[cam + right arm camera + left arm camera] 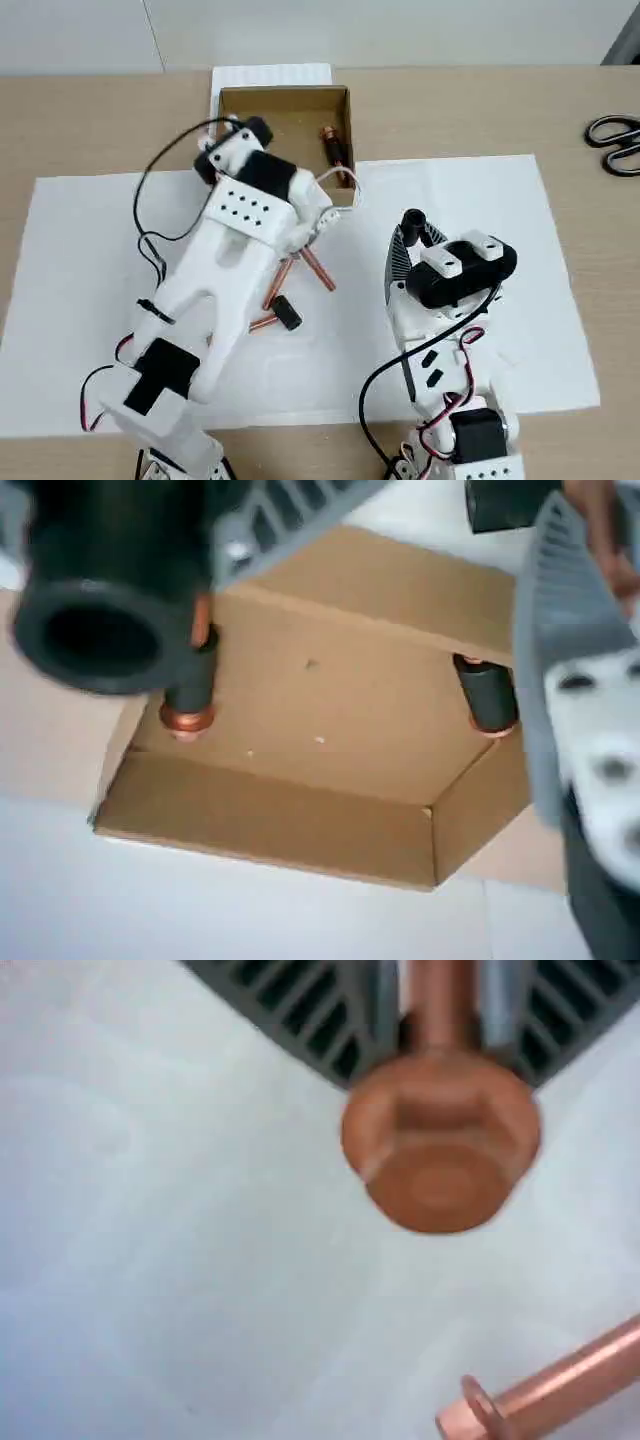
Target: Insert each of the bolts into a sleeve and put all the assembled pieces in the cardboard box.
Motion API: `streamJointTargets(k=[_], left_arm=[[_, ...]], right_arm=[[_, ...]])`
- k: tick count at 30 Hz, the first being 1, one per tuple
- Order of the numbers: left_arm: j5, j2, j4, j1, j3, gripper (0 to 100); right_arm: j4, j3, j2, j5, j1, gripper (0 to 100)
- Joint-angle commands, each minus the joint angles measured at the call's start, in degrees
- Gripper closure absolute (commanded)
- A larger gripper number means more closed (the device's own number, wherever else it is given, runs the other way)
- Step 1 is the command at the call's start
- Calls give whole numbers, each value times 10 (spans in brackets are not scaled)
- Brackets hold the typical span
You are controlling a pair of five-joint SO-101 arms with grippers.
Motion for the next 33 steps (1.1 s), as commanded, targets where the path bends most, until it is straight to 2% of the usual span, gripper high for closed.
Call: streamJointTargets(k=[1, 7, 9, 12, 14, 18, 27, 33], left_arm=[[-1, -6, 40, 0, -58, 994], [-11, -15, 43, 1, -58, 994], [-64, -44, 44, 4, -57, 994], [-197, -116, 44, 4, -57, 994], [-251, -163, 43, 4, -56, 994], [-262, -218, 41, 4, -45, 994], [-297, -229, 40, 0, 16, 994], [-296, -229, 40, 3, 15, 994]], right_arm=[[-9, -4, -8, 5, 0, 995], [-11, -9, -9, 5, 0, 995], [-11, -9, -9, 5, 0, 995], [-11, -9, -9, 5, 0, 995], [-11, -9, -9, 5, 0, 995], [-15, -9, -9, 5, 0, 995], [-15, -27, -9, 5, 0, 995], [-15, -33, -9, 5, -48, 995]])
